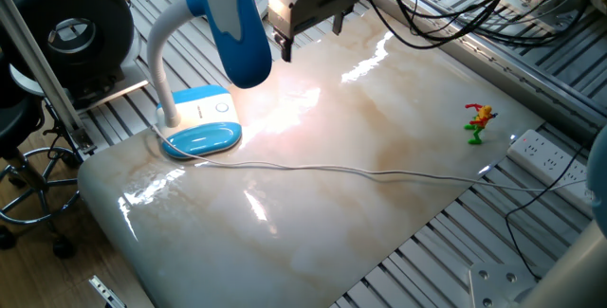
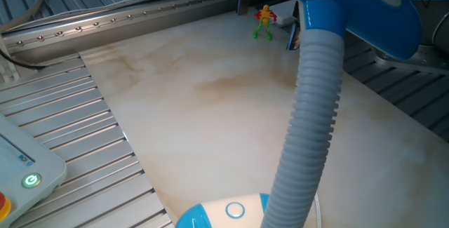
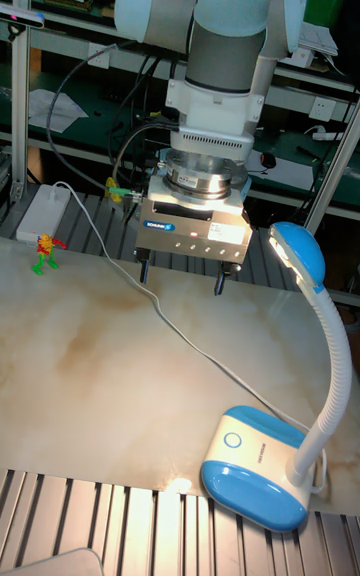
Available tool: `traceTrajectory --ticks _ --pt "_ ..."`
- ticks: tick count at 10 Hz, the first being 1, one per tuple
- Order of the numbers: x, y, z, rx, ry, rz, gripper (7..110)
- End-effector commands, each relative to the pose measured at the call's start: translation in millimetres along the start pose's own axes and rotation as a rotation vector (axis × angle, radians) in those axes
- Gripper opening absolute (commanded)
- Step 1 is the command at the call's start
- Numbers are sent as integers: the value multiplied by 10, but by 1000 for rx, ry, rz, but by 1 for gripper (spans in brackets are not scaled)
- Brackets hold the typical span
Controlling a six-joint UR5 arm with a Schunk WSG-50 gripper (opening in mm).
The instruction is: Turn off the desk lamp by pressing the button
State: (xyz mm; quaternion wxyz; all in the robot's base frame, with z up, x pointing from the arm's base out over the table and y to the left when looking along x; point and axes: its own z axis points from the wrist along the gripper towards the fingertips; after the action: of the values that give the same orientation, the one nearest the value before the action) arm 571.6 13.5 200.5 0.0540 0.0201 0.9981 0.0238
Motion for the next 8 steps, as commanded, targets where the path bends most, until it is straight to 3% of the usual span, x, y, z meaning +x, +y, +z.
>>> traceTrajectory --ticks 1,2,3,6,8 --pt "-138 85 -15 -33 -55 18 44" --pt "-133 80 -15 -30 -54 -13 44" --pt "-122 45 -13 -18 -58 -140 44" --pt "-148 -32 -12 17 -71 -360 44" --pt "-166 -31 -13 20 -78 -411 44"
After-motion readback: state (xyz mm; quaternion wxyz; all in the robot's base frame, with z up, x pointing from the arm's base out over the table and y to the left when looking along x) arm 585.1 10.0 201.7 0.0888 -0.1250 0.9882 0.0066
